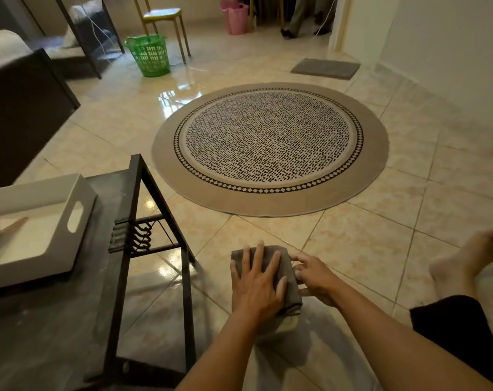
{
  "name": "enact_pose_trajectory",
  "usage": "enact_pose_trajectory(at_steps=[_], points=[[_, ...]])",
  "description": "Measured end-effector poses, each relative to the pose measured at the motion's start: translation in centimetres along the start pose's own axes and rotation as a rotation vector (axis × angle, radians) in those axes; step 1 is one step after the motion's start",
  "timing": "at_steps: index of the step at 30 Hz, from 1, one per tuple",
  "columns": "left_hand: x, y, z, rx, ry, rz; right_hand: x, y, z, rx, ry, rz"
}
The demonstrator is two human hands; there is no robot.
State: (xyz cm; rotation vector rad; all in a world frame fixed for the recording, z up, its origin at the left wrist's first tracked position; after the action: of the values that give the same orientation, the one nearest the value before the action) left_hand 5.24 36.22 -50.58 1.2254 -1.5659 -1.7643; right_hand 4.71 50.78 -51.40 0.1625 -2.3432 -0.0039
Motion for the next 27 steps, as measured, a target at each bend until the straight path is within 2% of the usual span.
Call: enact_pose_trajectory(at_steps=[9,15,23,27], points=[[0.5,-1.1,0.1,0.038,0.014,0.079,-0.1,-0.4,0.1,0.046,-0.018,0.059],[0.7,-0.8,-0.3,0.049,0.010,0.101,-0.5,-0.6,0.2,0.152,-0.033,0.083],[1.4,0.4,-0.9,0.050,0.081,0.117,-0.9,-0.8,1.2,0.060,-0.030,0.028],[1.4,0.0,-1.1,0.053,0.069,0.088,-1.0,-1.5,1.2,0.087,-0.024,0.054]])
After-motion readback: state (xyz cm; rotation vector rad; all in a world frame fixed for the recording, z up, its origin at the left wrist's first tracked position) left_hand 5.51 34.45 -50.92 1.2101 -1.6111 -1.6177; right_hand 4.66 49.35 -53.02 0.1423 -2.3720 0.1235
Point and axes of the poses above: each hand's wrist, its own z-axis towards the middle knuckle, its own y-axis out of the back of the hand, x = y × z, the point moved 5 cm from there along z, towards the middle knuckle, and after that the axes turned 11 degrees about -y, right-handed, at the moved point
